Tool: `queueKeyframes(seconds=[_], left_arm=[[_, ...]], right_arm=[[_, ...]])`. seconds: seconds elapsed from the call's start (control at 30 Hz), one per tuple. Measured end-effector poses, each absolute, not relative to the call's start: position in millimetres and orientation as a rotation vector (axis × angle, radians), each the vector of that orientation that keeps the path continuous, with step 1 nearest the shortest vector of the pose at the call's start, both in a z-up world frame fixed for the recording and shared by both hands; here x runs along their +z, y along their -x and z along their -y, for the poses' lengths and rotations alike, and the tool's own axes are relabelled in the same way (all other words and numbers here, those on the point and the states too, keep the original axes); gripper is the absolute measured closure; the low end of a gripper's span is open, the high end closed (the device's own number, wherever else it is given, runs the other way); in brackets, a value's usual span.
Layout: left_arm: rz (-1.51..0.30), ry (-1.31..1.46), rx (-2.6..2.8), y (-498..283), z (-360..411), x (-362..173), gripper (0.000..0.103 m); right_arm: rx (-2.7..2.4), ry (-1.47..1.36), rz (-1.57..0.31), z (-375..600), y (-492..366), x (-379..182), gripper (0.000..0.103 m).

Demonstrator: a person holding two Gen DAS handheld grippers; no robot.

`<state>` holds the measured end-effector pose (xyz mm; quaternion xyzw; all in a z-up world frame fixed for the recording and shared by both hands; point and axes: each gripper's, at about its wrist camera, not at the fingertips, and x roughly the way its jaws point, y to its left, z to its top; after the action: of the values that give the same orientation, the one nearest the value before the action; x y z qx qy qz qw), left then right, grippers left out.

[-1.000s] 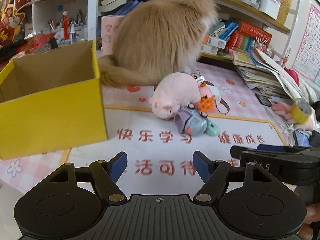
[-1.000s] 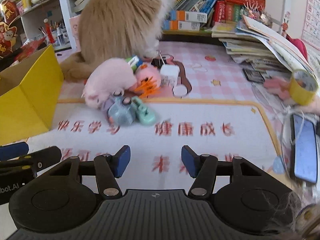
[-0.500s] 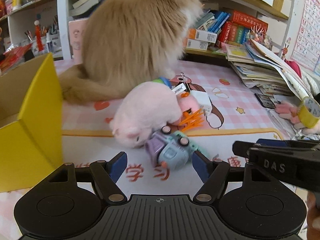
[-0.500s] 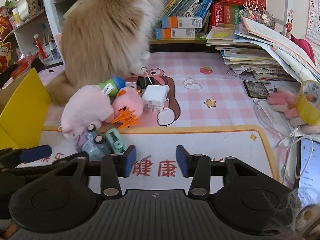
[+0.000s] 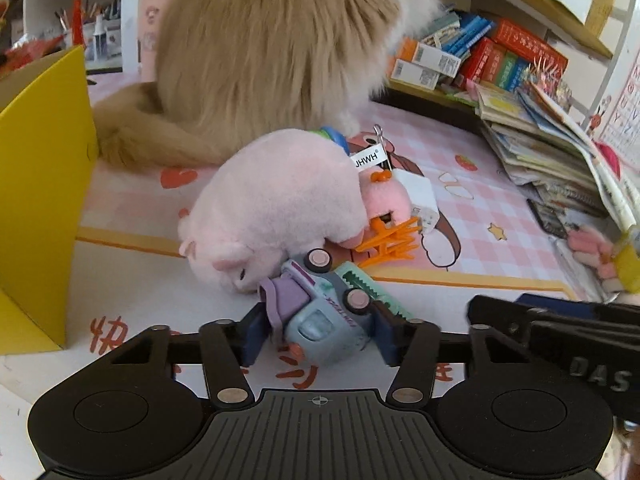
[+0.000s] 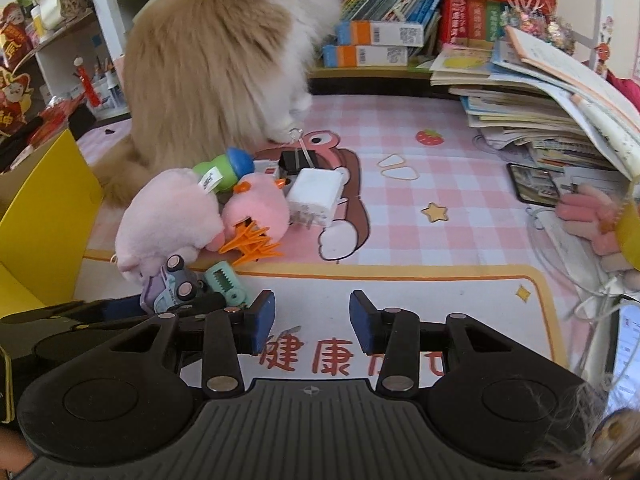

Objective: Organize objects
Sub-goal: 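Grasp the grey-blue toy car with the left tool while the right tool grasps the mint-green clip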

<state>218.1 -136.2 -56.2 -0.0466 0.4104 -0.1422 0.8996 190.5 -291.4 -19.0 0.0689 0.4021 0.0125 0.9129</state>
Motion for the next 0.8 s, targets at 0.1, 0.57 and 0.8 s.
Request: queueKeyframes(seconds=[0.1, 0.57, 0.8], left_arm=[[-0.844, 0.085, -0.267, -208, 126, -49, 0.053], [-0.824, 0.22, -0.146, -154, 50, -30, 0.054], [-0.816, 0.278, -0.127, -142, 31, -28, 0.054]], right_arm=[[0.071, -0.134, -0.845, 287, -196, -23, 0.064], [0.31, 0.05, -0.894, 242, -239, -52, 0.064], [0.298, 0.14, -0.861, 227, -227, -54, 0.08]])
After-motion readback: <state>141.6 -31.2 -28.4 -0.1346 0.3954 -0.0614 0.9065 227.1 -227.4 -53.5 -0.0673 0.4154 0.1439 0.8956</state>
